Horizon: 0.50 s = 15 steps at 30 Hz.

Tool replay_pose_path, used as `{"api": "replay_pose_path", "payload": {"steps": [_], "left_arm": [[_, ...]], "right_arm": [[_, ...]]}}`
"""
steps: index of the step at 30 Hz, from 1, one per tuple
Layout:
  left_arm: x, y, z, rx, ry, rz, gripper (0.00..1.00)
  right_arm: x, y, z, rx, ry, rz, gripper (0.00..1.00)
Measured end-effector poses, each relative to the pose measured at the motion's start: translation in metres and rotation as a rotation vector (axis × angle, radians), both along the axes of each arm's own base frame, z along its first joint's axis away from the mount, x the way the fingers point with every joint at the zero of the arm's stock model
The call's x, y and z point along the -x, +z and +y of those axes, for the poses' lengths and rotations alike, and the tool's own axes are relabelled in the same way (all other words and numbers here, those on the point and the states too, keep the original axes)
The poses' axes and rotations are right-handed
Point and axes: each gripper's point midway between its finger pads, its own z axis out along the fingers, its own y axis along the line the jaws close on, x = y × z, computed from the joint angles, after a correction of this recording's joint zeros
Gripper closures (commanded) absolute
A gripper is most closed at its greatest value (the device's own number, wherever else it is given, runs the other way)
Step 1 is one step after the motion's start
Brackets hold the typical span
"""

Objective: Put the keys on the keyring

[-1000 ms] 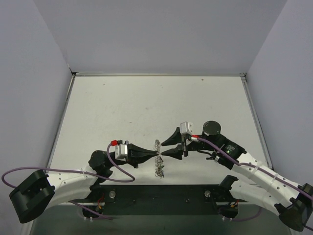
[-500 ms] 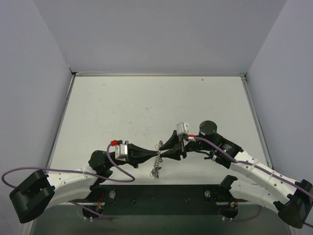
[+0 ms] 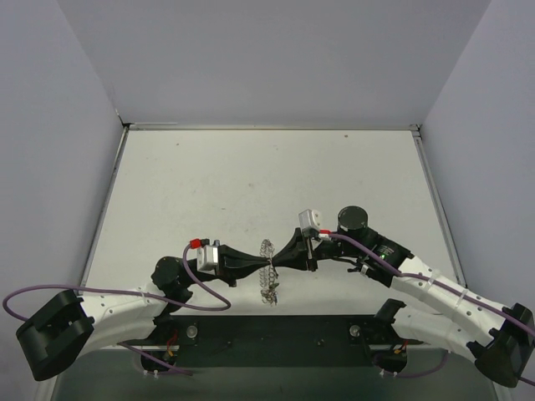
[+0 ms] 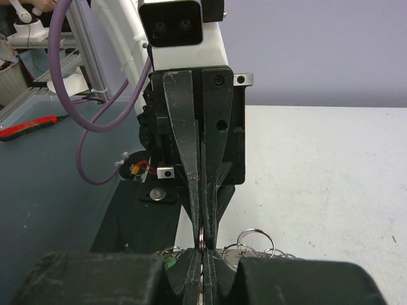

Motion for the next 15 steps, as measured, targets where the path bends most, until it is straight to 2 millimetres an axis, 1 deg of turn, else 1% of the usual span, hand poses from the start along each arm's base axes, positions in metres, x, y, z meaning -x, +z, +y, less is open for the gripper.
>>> {"api": "replay_pose_path", "payload": {"steps": [4, 5, 7, 8, 10, 11, 14, 15], "left_arm": [[0.0, 0.0, 0.0, 0.001, 0.0, 0.0, 1.0], [0.0, 0.0, 0.0, -0.001, 0.0, 0.001, 0.98], [0.0, 0.002, 0.001, -0.002, 0.0, 0.0, 0.89], [0.001, 0.004, 0.001, -0.002, 0.001, -0.003, 0.79], [0.001, 0.009, 0.002, -0.001, 0.004, -0.011, 0.7], [0.002, 0.014, 0.003, 0.007, 0.007, -0.021, 0.64], [0.005, 0.038, 0.009, 0.051, 0.015, -0.069, 0.57], [0.007, 0.046, 0.012, 0.062, 0.018, -0.083, 0.57]], "right_arm": [[0.0, -0.001, 0.0, 0.002, 0.0, 0.0, 1.0], [0.0, -0.001, 0.0, 0.005, 0.0, 0.0, 1.0], [0.0, 0.001, -0.001, 0.013, 0.0, -0.002, 1.0], [0.0, 0.003, -0.001, 0.019, 0.0, -0.005, 1.0], [-0.001, 0.008, 0.0, 0.029, 0.002, -0.011, 1.0], [-0.002, 0.01, 0.0, 0.042, 0.002, -0.009, 1.0], [-0.004, 0.005, -0.002, 0.098, -0.006, 0.01, 1.0], [-0.004, 0.002, -0.003, 0.114, -0.007, 0.015, 1.0]]}}
